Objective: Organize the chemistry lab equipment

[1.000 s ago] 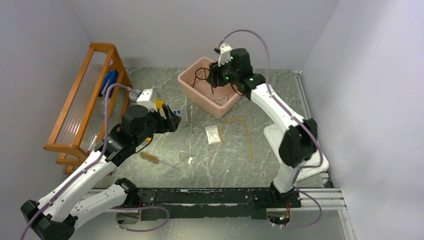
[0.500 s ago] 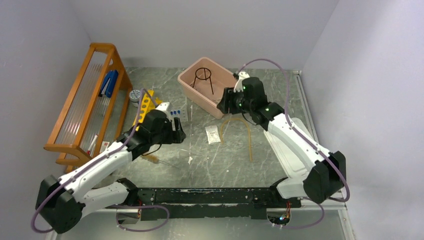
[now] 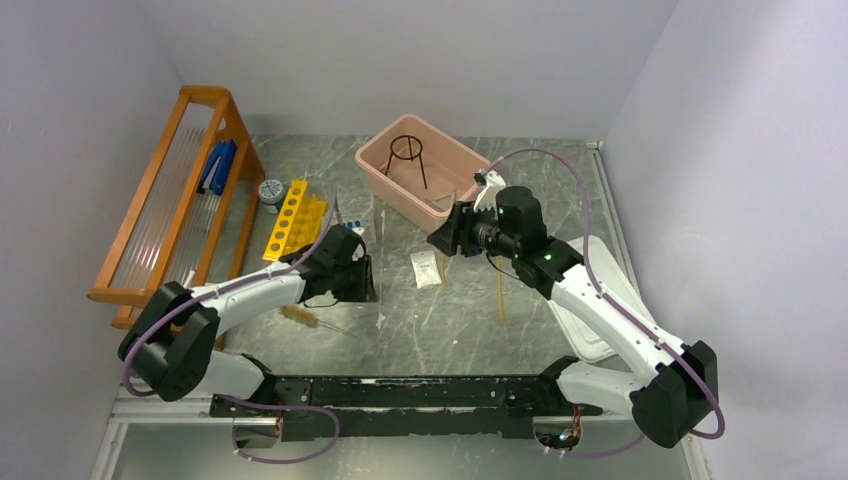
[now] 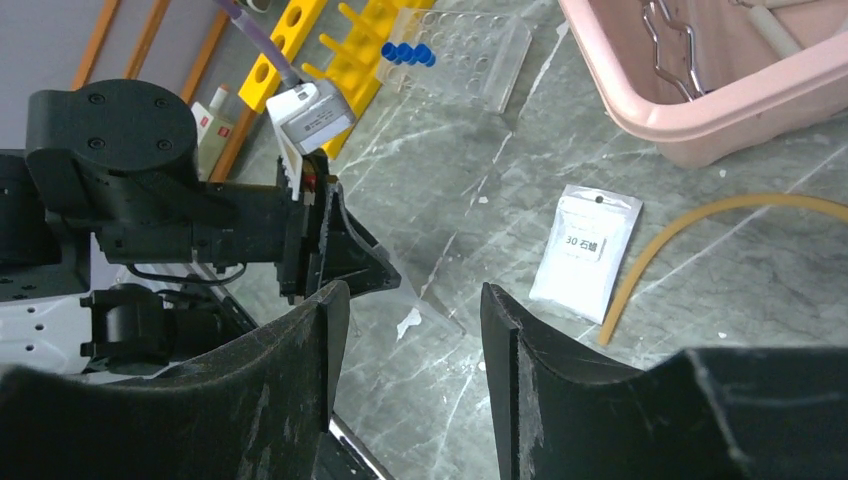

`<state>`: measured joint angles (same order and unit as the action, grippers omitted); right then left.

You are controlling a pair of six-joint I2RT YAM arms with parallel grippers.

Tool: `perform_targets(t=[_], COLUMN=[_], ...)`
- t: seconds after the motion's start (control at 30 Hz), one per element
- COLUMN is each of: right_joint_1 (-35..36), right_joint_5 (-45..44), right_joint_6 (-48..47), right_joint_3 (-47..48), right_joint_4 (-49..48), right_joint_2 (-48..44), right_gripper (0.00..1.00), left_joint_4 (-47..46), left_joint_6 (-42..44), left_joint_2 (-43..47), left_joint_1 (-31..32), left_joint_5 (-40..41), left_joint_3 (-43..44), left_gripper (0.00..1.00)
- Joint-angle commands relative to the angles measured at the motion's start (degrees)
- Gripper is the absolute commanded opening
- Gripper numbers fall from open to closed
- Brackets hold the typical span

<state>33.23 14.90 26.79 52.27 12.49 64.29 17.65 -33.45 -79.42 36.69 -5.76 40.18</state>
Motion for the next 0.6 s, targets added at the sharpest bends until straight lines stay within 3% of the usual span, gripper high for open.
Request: perform_targets(t=[0.0,0.23,0.4,0.57], right_joint_1=[0.3,0.3,1.9,9.2], right_joint_5=[0.5,1.7,6.4,5.2], right_joint_6=[0.2,0.2,-6.3,-12.6], right_joint_3=[0.3,-0.8,-1.5,-3.7], right_joint_4=[-1.9,-3.2,-4.8,-8.0], right_joint_2=[-0.3,0.6,1.6,3.9], right_gripper=[0.54,0.54,0.54,0.58], left_joint_4=[-5.4,-4.4,-4.8,-5.4], left_joint_6=[-1.4,-0.7,2.0,6.5], left_joint_2=[1.0,2.3,7.2,13.6], left_joint_1=[-0.1,-0.1,-0.1,-0.2], left_joint_5=[-4.0,-4.0,-4.7,-8.1], left_joint_3=[-1.4,-1.0,-0.2,2.3], left_gripper=[0.34,0.05,0.05,0.05])
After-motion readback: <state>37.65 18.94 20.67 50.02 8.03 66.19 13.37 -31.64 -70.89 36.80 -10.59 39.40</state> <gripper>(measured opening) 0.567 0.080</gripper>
